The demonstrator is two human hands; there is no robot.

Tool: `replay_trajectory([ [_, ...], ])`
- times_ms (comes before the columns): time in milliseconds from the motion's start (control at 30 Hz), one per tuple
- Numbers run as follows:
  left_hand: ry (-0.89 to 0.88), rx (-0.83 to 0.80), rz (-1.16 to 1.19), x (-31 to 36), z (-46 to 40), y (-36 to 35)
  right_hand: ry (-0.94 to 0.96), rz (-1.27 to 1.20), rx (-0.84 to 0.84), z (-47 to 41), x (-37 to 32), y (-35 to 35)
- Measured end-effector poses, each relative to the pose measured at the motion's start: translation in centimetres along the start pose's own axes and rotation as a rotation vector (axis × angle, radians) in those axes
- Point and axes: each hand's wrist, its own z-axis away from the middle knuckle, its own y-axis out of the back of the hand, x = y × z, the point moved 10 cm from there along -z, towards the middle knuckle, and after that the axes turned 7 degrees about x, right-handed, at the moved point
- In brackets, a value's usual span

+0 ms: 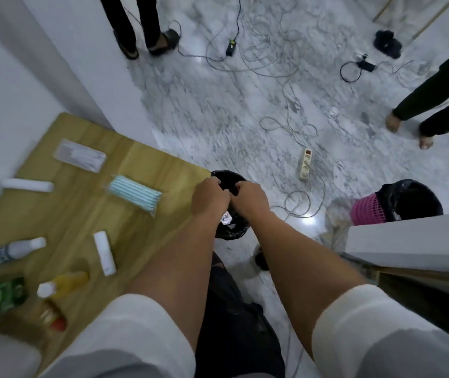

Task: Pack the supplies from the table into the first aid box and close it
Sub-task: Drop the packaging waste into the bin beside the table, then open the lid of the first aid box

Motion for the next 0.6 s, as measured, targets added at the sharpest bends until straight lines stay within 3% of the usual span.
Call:
replay_trajectory([
  [167, -0.157, 0.107, -0.238, -0.5, 3.3, 11.1, 0.261, 0.228, -0.086, 4.6, -9.8, 2.5],
  [333, -0.189, 0.303, -0.448, -6.1, 7.8, 23.5, 0.517, 0.393, -0.061, 10.0, -20.0, 3.3],
  [600, 0.037, 0.563, -0.473, -19.1, 17.5, 39.1, 0.891, 0.414, -0.057, 21.4, -37.3, -1.1],
])
